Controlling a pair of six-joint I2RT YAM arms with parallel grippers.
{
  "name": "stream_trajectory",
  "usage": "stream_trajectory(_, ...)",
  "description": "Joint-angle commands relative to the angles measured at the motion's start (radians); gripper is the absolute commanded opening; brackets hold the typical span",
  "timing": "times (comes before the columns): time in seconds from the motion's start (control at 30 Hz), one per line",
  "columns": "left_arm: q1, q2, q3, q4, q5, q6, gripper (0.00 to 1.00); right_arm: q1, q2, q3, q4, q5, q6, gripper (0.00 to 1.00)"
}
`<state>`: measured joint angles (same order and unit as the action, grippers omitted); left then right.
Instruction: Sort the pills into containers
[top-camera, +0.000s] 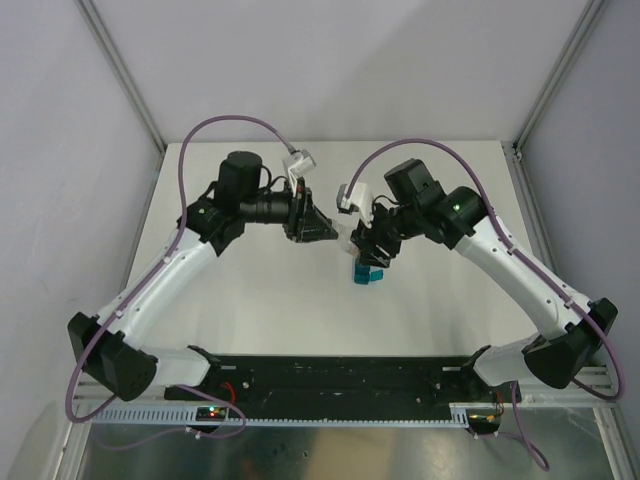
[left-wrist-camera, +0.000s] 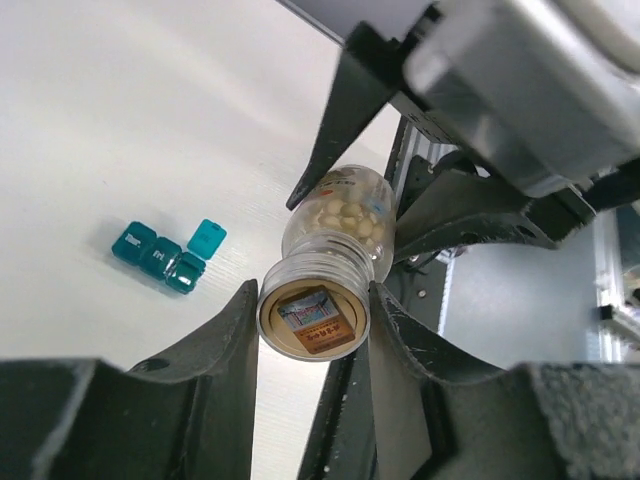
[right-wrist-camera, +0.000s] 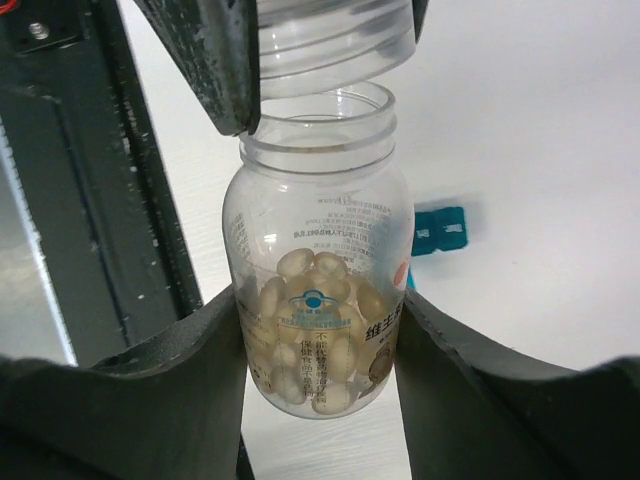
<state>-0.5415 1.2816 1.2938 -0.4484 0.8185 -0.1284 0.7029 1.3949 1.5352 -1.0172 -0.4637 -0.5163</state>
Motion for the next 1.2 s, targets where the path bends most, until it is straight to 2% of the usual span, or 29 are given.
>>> stream_trajectory(0.0,0.056,0.038,0.045,0.04,0.012,-0.161,0.02,0.015,-0.043,-0.007,0.062,0.074,0.026,0.0)
stream_trajectory(0.27,0.161,-0.012,-0.02,0.029,-0.136,-0.06,0.04,-0.02,-0.106,-0.077,0.098,0.028,0.033,0.0)
stream_trajectory(0.43,0.2,0.004,-0.052,-0.052,-0.352,0.117,0.08,-0.059,-0.156,-0.123,0.121,-0.034,0.039,0.0)
stream_trajectory(0.7,0.202,0.174,-0.104,-0.119,-0.623,0.272,0.21,-0.11,-0.239,-0.22,0.168,-0.09,0.048,0.0)
stream_trajectory(0.8,0.202,0.253,-0.101,-0.127,-0.673,0.284,0.25,-0.13,-0.267,-0.26,0.183,-0.104,0.052,0.0)
stream_trajectory(1.17,0.2,0.481,-0.086,-0.127,-0.776,0.256,0.31,-0.195,-0.339,-0.361,0.206,-0.139,0.06,0.0)
